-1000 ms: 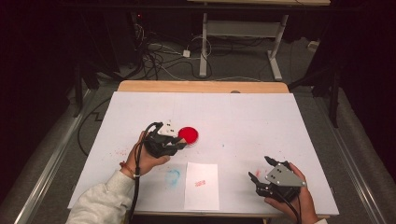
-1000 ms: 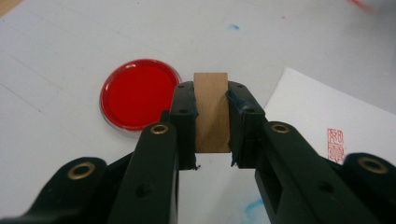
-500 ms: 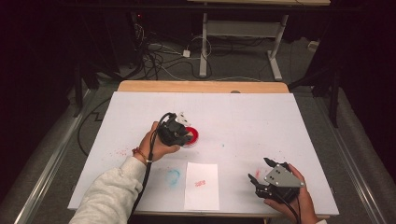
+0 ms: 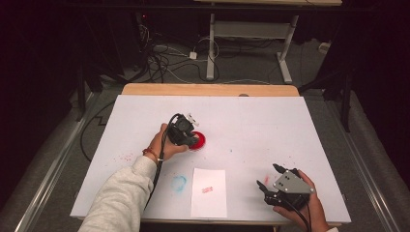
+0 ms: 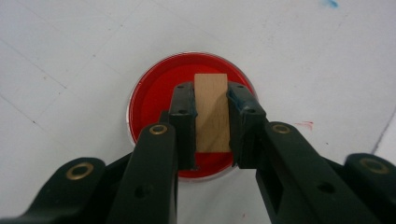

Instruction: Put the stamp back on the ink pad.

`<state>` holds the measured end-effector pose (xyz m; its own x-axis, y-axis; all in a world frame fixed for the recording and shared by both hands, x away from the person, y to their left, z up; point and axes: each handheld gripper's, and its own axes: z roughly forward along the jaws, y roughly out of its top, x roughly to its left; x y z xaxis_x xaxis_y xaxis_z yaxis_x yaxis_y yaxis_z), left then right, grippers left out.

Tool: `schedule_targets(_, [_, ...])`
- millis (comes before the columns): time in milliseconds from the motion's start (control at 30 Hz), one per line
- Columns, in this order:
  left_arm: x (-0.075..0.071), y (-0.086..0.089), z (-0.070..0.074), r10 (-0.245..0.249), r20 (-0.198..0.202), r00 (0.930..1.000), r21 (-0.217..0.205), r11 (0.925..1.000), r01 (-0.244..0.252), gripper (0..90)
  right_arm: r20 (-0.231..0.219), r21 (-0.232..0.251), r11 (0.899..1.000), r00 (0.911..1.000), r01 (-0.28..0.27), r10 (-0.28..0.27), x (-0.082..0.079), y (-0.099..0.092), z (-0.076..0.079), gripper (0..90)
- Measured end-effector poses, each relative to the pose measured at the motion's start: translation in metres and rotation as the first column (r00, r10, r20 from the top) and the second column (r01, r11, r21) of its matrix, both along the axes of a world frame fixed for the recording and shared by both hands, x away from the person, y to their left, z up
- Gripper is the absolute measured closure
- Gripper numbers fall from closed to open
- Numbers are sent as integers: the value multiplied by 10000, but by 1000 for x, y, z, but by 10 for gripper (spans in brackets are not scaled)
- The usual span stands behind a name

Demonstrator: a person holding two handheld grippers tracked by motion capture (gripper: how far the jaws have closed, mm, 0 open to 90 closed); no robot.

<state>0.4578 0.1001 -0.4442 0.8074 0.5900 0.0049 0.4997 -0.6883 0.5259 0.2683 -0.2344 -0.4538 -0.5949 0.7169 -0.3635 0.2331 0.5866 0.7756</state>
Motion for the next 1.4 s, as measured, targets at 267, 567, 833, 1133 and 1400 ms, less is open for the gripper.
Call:
schedule_targets(267, [5, 1, -6, 124, -147, 9998, -45, 9999, -125, 721, -14, -37, 9999, 9999, -102, 102, 0, 0, 0, 278])
schedule_targets(567, [5, 1, -6, 183, -40, 9998, -256, 9995, -184, 667, -16, -39, 10000, 10000, -78, 78, 0, -1, 0, 278])
schedule_targets(833, [-1, 4, 4, 392, 613, 9974, -592, 9976, -355, 606, 14, -59, 9999, 9999, -101, 101, -1, -1, 1, 279])
schedule_targets(1133, [-9, 9, 15, 681, 1311, 9890, -984, 9936, -553, 494, 10, -77, 9999, 10000, -89, 89, -1, 0, 0, 278])
schedule_targets(1400, [-19, 8, 21, 925, 2345, 9677, -1189, 9907, -658, 354, 29, -68, 9999, 9999, -98, 98, -2, 0, 1, 279])
